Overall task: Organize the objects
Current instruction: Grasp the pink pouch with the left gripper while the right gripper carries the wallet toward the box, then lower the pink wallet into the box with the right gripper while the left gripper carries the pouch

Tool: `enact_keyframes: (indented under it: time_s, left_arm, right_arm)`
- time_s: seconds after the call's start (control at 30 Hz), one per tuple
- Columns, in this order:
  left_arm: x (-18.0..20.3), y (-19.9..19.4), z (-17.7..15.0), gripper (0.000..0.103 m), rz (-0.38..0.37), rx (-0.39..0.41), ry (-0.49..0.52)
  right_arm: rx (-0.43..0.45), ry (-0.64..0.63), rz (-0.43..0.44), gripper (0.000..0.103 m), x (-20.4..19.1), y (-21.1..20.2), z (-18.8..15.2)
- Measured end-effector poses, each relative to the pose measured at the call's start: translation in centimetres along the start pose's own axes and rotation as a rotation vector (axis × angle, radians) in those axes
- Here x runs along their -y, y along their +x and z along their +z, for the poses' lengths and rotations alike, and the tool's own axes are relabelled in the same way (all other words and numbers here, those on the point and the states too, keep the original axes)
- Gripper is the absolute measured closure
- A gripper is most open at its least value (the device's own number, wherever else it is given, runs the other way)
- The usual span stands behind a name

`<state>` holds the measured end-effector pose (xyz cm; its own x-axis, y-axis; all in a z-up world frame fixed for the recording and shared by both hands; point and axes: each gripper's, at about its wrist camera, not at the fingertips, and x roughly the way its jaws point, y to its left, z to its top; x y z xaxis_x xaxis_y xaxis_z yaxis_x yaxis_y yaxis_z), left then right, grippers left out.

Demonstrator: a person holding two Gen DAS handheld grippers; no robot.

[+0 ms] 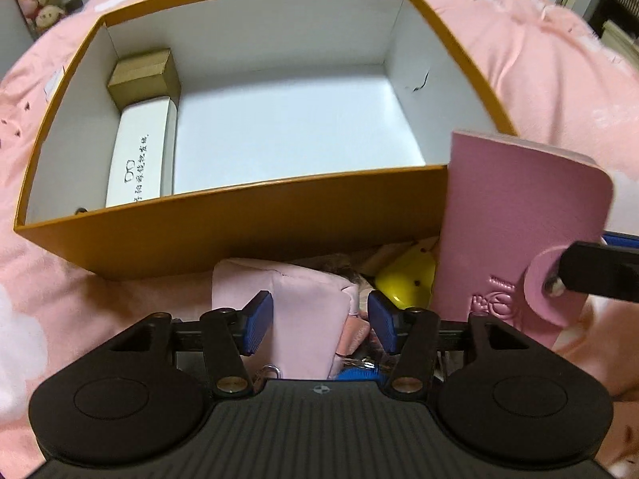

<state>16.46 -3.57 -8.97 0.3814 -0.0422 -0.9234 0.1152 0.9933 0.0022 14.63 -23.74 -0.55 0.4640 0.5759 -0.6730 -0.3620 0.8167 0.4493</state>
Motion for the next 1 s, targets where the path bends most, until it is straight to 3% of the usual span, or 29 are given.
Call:
enact_keyframes:
  time_s: [0.13,0.23,0.4,0.5,0.73,1.0]
  left_arm:
    - [1.5,0.9,-0.4,0.038,0.081,-0.001,0.069]
    - [1.7,0.9,-1.0,0.049,0.108,0.018,0.093]
    - [0.7,-1.1,-2.0,0.068,0.074,0.092,0.063]
    - [0.0,-3.2,-3.0,0.072,0.042,0.155,0.033]
    - [-1.9,-8.4,-3.7,0.076,-0.11,0.285,-0.07]
    - [-3.0,-13.9,-3.0,0.076,-0.178,0.459,-0.094]
  right_arm:
    - [-0.009,0.012,0.013,0.085,0.3,0.5,-0.2]
    - [-0.001,0.003,0.018,0.085,0.2,0.3,0.0]
    - [0.036,-0.035,0.004,0.085,-0.6,-0.7,0.4]
    - [0.05,-0.044,0.003,0.085,-0.8,-1.0,0.7]
    - [0.09,-0.078,0.021,0.086,-1.9,-1.9,1.8]
    - [0.14,-0.128,0.074,0.086,-4.2,-2.7,3.5]
